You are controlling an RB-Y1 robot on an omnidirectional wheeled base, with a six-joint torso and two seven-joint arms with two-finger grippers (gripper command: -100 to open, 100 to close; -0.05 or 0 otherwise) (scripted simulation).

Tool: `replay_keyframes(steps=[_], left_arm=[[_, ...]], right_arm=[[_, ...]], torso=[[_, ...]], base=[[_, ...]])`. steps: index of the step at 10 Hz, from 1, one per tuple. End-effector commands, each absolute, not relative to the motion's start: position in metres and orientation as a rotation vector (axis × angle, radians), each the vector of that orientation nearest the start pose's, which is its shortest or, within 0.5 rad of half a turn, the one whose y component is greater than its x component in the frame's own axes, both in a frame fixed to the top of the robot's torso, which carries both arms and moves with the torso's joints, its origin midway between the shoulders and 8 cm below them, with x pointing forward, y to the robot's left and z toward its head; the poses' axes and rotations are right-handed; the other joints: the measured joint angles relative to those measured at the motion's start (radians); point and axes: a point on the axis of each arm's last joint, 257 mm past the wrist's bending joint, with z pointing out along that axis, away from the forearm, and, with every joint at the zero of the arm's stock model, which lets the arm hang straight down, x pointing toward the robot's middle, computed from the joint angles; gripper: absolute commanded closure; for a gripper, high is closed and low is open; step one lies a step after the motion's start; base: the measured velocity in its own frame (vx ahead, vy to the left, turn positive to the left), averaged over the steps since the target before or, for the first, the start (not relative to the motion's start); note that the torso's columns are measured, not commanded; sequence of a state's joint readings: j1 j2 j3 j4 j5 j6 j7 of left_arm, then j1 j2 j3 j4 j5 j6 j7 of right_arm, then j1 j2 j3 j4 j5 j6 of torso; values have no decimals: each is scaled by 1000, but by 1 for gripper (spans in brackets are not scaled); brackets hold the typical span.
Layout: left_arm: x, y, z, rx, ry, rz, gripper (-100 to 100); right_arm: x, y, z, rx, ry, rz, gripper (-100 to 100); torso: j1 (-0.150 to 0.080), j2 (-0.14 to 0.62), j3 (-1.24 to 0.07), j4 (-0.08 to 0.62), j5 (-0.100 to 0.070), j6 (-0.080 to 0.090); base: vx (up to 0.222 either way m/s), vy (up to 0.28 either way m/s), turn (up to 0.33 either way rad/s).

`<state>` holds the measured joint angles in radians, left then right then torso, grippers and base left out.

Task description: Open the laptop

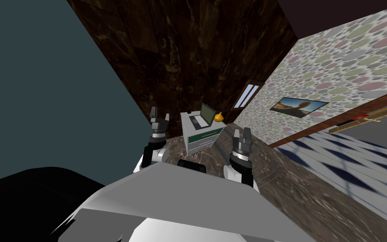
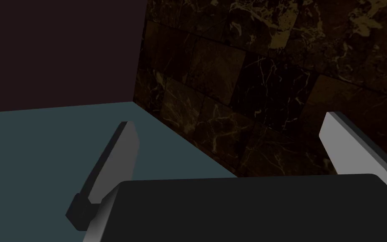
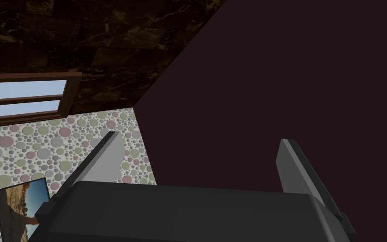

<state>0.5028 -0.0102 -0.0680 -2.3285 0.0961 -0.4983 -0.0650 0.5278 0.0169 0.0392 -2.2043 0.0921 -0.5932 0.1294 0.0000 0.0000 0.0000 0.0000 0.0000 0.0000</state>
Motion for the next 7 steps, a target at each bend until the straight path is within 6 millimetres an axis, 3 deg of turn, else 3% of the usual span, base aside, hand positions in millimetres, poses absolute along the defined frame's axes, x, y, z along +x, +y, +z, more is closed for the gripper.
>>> replay_keyframes(steps=[1,7], left_arm=[[335,269,44,-677,531,-1379,0],[335,269,44,-676,531,-1379,0]], right_arm=[[344,-258,-1,568,692,1159,0],[344,-258,-1,567,692,1159,0]], torso=[[0,40,-82,41,0,0],[0,470,-939,470,0,0]], base=[[0,0,0],[0,0,0]])
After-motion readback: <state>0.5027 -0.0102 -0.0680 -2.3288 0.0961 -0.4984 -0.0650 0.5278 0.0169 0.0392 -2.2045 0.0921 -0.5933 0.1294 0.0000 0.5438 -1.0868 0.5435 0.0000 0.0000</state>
